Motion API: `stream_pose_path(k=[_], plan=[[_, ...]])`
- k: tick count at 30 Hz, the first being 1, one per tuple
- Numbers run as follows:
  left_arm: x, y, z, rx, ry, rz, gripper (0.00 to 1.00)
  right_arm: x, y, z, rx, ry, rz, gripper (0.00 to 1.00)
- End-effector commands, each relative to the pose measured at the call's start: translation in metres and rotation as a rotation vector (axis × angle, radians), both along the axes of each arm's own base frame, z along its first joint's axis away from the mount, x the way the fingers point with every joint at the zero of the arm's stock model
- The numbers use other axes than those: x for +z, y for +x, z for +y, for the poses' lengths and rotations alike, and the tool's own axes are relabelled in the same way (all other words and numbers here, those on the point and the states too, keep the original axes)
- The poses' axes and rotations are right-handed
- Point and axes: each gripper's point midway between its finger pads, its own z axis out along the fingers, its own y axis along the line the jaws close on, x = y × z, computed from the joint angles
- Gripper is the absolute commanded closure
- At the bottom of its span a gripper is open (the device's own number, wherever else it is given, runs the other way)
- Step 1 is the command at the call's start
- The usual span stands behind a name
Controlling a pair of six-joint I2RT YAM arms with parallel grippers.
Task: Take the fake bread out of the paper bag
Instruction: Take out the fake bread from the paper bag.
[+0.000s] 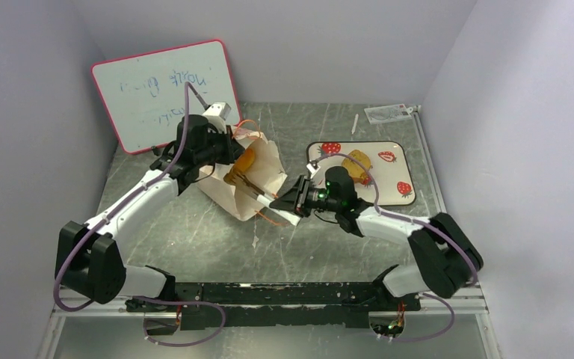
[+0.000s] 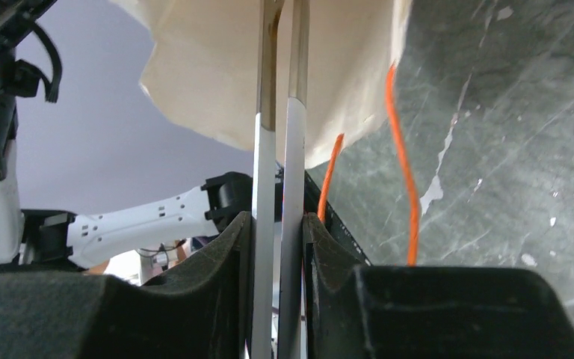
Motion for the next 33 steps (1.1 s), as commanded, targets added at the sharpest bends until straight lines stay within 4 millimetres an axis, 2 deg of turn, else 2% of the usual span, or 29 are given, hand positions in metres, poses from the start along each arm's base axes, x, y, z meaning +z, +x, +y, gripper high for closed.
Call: stream_pose_path(k=[1, 9, 15, 20, 27, 33], plan=[[0.018, 0.014, 0.006, 0.172, -0.012, -0.038, 0.93, 0.017, -0.014, -0.008, 0.019, -0.006, -0.05, 0.92], [0.018, 0.025, -0.012, 0.252, 0.026, -0.041, 0.93, 0.025, -0.028, -0.033, -0.024, -0.085, -0.045, 0.92], [0.019, 0.026, -0.015, 0.28, 0.027, -0.046, 0.93, 0.03, -0.027, -0.072, -0.129, -0.126, -0.035, 0.93], [0.016, 0.024, -0.007, 0.309, 0.042, -0.053, 0.93, 0.035, -0.022, -0.104, -0.205, -0.187, -0.022, 0.94], [0.014, 0.027, 0.003, 0.369, 0.068, -0.054, 0.93, 0.053, -0.024, -0.122, -0.262, -0.217, -0.028, 0.94], [0.012, 0.033, 0.008, 0.408, 0.086, -0.05, 0.93, 0.081, -0.025, -0.134, -0.346, -0.218, -0.049, 0.95]])
